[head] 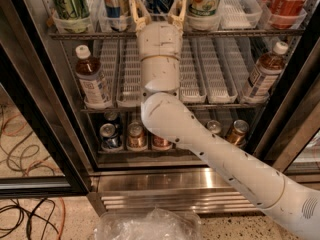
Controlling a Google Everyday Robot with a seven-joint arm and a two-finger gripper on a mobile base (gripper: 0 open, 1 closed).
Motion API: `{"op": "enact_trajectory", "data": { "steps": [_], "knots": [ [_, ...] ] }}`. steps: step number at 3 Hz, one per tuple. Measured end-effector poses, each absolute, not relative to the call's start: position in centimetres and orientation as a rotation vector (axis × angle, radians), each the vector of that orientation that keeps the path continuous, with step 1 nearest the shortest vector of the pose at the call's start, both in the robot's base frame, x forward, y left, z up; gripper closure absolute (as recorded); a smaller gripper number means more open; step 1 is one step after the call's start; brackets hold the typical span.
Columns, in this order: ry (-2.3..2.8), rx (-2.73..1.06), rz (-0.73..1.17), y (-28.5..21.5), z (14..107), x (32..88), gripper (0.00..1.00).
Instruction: Pick pepsi can from top shelf of fridge
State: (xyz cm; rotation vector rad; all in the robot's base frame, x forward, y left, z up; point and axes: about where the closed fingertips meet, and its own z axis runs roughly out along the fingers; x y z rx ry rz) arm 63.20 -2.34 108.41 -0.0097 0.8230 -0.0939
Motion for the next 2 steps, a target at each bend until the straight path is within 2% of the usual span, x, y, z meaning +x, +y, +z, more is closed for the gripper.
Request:
{"op": "enact_trajectory", "data": {
  "steps": [2],
  "knots": [
    [0.815, 0.022, -0.114, -3.28, 109.07, 64.17, 0.32]
  ]
}}
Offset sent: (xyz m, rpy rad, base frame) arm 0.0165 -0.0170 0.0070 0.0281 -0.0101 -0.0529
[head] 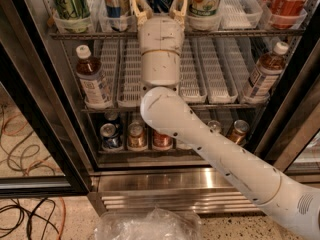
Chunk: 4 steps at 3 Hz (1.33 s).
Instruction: Pick pepsi can from top shelf of fridge
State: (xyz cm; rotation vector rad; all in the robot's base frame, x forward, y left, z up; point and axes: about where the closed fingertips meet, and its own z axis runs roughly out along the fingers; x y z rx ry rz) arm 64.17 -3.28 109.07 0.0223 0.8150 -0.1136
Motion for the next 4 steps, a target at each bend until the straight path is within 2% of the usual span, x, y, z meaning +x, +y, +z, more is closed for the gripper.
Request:
{"op": "enact_trajectory", "data": {
  "steps": [1, 2, 4],
  "knots": [
    [0.815, 0.025, -0.117, -3.27, 109.11, 64.17, 0.33],
    [0.815, 0.025, -0.117, -3.27, 109.12, 64.16, 0.51],
    [0.815, 0.025, -0.117, -3.27, 109.12, 64.16, 0.97]
  ]
}}
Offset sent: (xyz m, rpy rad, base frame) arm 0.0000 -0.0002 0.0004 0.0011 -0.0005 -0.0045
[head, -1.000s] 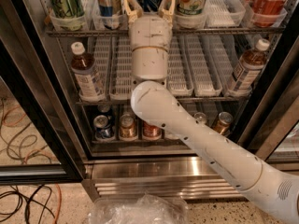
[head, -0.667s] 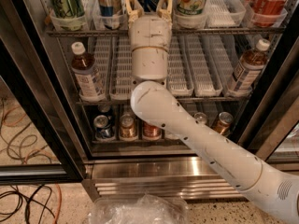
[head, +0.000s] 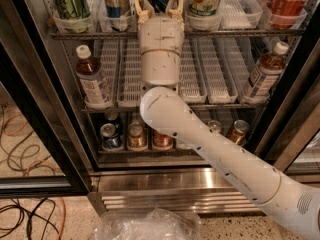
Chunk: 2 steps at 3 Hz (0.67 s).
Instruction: Pick pepsi can from top shelf of fridge
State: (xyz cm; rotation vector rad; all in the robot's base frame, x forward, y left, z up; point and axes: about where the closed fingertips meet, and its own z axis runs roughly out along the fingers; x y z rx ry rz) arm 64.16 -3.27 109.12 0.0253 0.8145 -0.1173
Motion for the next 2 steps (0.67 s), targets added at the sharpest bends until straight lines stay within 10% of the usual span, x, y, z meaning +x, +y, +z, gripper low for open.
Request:
{"op": "enact_trajectory", "data": {
  "steps": [2],
  "knots": [
    [0.811, 0.025, -0.119, -3.27, 109.33, 64.15, 1.00]
  ]
}}
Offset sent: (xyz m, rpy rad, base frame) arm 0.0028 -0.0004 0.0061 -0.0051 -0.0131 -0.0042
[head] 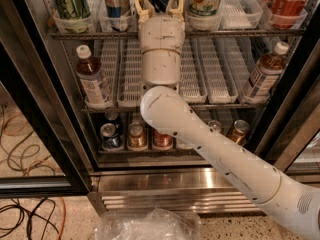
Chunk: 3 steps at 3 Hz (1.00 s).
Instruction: Pick pepsi can from top shelf of fridge
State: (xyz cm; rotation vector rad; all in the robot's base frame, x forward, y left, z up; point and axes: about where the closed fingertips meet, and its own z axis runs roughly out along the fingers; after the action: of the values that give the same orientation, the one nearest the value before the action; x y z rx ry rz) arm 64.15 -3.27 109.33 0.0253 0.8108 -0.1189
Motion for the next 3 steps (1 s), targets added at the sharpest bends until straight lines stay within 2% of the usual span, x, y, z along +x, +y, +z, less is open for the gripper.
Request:
{"op": "enact_trajectory", "data": {
  "steps": [3],
  "knots": [
    [0.786, 0.034, -0.125, -3.38, 110.03, 64.18, 1.00]
  ]
}}
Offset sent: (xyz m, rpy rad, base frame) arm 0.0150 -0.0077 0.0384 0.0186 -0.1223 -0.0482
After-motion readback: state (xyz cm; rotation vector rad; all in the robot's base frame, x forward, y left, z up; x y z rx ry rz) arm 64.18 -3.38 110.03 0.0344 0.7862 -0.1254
